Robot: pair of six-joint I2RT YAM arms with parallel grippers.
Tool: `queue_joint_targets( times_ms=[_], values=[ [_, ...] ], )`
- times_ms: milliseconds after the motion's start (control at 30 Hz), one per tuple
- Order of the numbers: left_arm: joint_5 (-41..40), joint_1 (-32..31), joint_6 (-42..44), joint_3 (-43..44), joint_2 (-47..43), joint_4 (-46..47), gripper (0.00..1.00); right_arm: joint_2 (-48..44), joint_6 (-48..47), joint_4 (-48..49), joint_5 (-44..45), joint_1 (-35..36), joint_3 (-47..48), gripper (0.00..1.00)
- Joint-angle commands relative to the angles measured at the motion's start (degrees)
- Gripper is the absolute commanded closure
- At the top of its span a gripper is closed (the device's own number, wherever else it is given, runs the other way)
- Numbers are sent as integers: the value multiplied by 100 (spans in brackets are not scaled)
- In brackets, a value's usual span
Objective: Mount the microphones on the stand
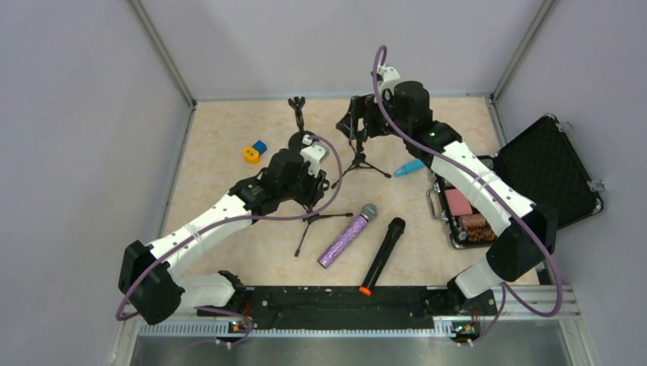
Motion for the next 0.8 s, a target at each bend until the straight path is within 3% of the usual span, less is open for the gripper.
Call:
queue_joint_targets(
  times_ms=[0, 133, 400, 767],
  values=[
    [-837, 8, 41, 280, -73, 109, 97, -293, -5, 128, -50, -84, -40, 1],
    [-1923, 8, -280, 431, -153, -2, 100, -391, -34, 130, 19, -81, -146, 1],
    [-3132, 142, -373, 647, -332, 87, 100, -556, -91, 117, 159, -95, -332, 1],
    [-1887, 1683, -809, 643, -332, 51, 100, -699, -133, 19, 260, -186, -651, 1]
  ],
)
